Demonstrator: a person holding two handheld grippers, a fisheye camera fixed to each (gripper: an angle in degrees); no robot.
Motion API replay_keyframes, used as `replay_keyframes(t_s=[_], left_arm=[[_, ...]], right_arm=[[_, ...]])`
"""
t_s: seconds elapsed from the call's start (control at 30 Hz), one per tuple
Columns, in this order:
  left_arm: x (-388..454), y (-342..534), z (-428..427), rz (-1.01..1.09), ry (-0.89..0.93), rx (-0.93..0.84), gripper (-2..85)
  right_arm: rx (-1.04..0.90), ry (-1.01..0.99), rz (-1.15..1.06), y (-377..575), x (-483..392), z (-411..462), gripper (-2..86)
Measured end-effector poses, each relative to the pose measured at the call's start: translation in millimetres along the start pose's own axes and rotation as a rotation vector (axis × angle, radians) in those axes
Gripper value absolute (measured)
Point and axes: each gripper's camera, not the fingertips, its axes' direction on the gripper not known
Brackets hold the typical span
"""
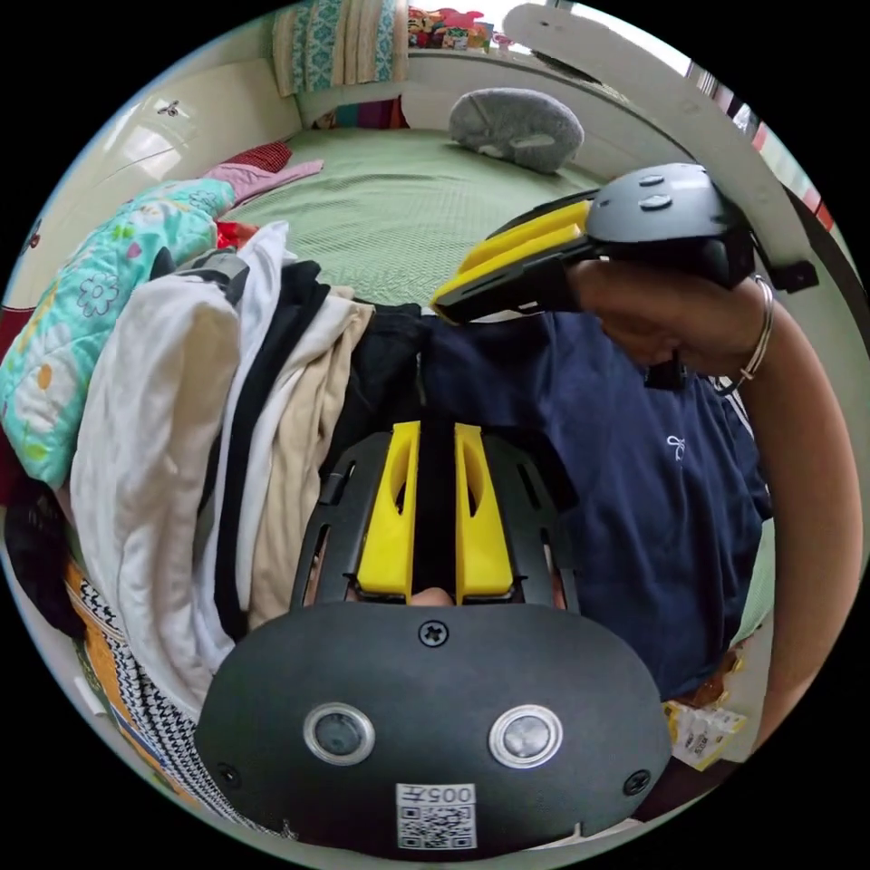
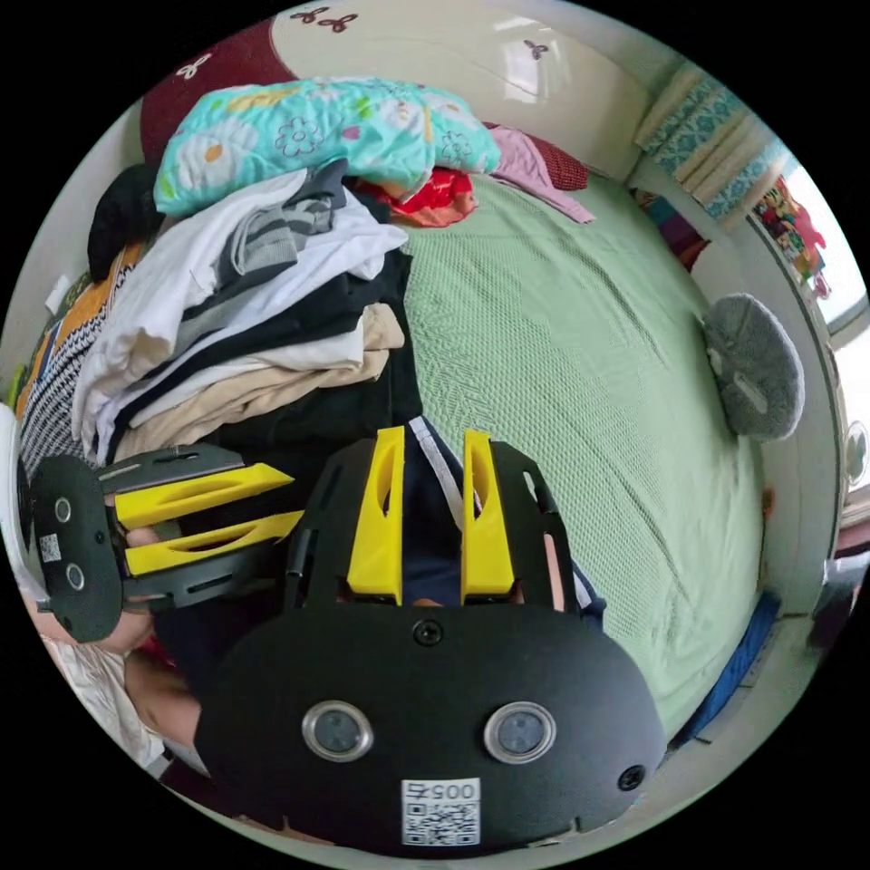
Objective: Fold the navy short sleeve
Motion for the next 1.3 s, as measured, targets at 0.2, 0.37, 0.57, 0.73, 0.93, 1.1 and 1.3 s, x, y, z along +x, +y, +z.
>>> replay_keyframes(t_s=[0.2,0.37,0.57,0.73,0.93,1.1,1.3], left_arm=[[-7.5,-6.6,31.3,0.015,-0.037,-0.030,5.5],[-18.6,-10.3,46.1,-0.015,-0.013,-0.025,1.7],[-27.6,-11.8,43.4,-0.025,-0.003,0.003,0.2],[-26.5,-6.5,25.4,-0.027,-0.017,0.067,-0.1],[-15.6,-0.8,10.2,0.002,-0.004,0.115,-0.2],[7.3,-2.1,14.4,0.073,0.042,0.108,-0.3],[30.2,-7.7,23.4,0.116,0.023,0.112,-0.2]], right_arm=[[-0.077,0.028,-0.050,-34.6,-3.9,43.8,7.1],[-0.072,0.052,-0.055,-45.4,-3.4,61.7,2.7],[0.025,0.015,-0.032,-35.8,15.2,43.8,-1.0],[0.124,0.026,0.000,-6.0,30.6,11.1,-1.1],[0.206,0.039,0.048,61.8,50.5,-19.4,-1.1],[0.198,0.018,0.136,133.8,78.4,-6.4,-1.1],[0.129,-0.018,0.287,194.6,116.2,53.3,-0.9]])
